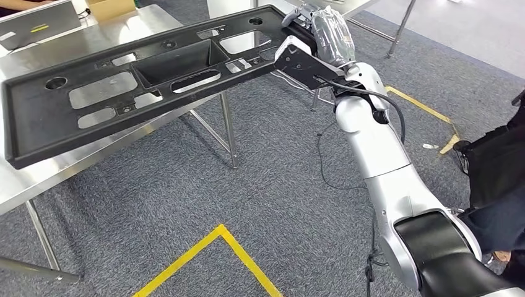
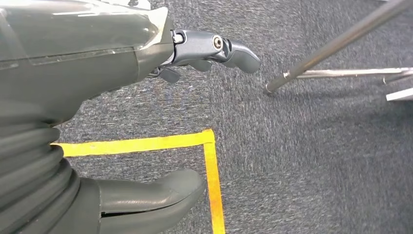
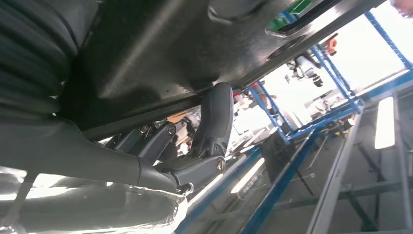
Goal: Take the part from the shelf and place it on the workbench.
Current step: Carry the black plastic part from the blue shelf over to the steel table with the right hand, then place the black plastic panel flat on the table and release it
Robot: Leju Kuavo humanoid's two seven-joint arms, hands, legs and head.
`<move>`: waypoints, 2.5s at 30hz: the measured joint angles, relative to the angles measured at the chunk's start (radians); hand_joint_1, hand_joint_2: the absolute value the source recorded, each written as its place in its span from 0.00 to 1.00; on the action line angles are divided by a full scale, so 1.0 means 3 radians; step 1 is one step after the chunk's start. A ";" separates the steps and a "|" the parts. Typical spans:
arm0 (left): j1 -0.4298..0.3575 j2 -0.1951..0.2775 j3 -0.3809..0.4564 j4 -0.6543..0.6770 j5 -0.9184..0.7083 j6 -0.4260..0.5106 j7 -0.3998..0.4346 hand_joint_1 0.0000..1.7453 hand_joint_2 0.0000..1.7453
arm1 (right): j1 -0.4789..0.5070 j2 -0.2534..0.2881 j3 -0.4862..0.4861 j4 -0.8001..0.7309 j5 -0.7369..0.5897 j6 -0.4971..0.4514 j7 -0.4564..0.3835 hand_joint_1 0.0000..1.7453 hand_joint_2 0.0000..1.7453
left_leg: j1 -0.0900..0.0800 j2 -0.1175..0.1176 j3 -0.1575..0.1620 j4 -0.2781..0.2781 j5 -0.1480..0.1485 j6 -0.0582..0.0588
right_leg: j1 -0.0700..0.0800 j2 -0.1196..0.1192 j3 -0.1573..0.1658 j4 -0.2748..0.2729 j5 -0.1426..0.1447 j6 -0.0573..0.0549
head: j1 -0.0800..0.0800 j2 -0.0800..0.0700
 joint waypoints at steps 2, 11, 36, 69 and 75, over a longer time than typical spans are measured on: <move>0.0000 -0.0003 0.0016 0.0003 -0.0001 -0.0001 0.0000 0.00 1.00 | -0.0003 0.0002 0.0006 0.0018 -0.0003 0.0000 -0.0001 1.00 1.00 | 0.0014 0.0052 -0.0213 0.0407 -0.0151 -0.0024 | 0.0007 -0.0061 0.0007 0.0000 -0.0009 -0.0017 | 0.0000 0.0000; -0.0002 0.0006 0.0032 0.0008 -0.0003 -0.0010 0.0000 0.00 1.00 | -0.0055 0.0017 0.0028 0.0080 -0.0014 0.0000 -0.0023 1.00 1.00 | -0.0006 0.0226 0.0219 -0.0458 0.0265 0.0059 | 0.0079 -0.0307 0.0085 -0.0002 -0.0088 0.0079 | 0.0025 0.0000; 0.0015 0.0014 0.0065 0.0039 0.0001 -0.0010 0.0000 0.00 1.00 | -0.0152 0.0034 0.0063 0.0211 -0.0042 0.0002 -0.0032 1.00 1.00 | 0.0045 0.0126 -0.0084 0.0084 0.0120 -0.0037 | -0.0011 -0.0163 0.0056 0.0003 -0.0050 0.0006 | 0.0017 0.0000; -0.0060 -0.0027 0.0085 0.0050 -0.0048 -0.0002 0.0000 0.00 1.00 | -0.0232 -0.0073 0.0071 0.0446 -0.0136 -0.0161 -0.0292 1.00 1.00 | 0.0003 -0.0146 0.0227 -0.0485 0.0296 0.0093 | 0.0036 0.0089 -0.0012 0.0023 -0.0017 0.0087 | 0.0038 0.0000; -0.0073 -0.0023 0.0085 0.0067 -0.0045 -0.0001 0.0000 0.00 1.00 | -0.0243 -0.0080 0.0076 0.0479 -0.0181 -0.0161 -0.0326 1.00 1.00 | -0.0007 -0.0146 0.0227 -0.0485 0.0294 0.0079 | 0.0036 0.0089 -0.0014 0.0023 -0.0017 0.0087 | 0.0038 0.0000</move>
